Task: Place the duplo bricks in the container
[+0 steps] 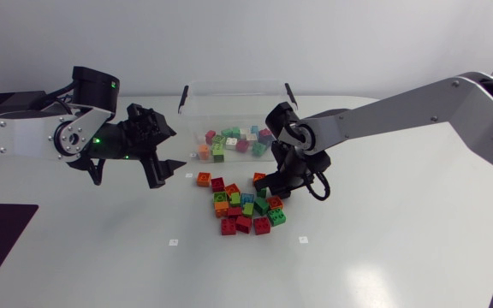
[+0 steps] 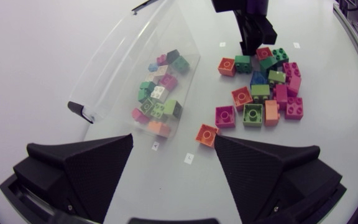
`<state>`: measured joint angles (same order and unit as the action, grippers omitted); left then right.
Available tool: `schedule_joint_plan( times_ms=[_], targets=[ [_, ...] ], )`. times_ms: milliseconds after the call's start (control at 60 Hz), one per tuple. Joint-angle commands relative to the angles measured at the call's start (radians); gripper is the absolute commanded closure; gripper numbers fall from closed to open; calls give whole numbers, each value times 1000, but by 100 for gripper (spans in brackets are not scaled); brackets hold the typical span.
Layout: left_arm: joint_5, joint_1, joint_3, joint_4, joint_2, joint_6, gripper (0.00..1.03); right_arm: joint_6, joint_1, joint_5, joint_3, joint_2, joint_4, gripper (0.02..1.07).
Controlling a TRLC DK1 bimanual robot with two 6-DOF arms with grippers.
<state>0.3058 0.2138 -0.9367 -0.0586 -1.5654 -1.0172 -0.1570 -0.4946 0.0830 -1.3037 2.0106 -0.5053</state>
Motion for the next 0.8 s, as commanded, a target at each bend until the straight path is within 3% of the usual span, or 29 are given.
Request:
schedule_joint_plan(
  times_ms=[0, 417, 783],
  targets=[
    [7, -5, 18, -12, -64, -66, 12, -9, 7, 8, -14, 16, -15, 66],
    [13, 6, -97, -18, -312, -162, 12, 27, 28, 11, 44, -200, -42, 66],
    [85, 44, -304, -181, -476, -198, 11, 65, 51, -32, 27, -388, -30, 66]
  ],
)
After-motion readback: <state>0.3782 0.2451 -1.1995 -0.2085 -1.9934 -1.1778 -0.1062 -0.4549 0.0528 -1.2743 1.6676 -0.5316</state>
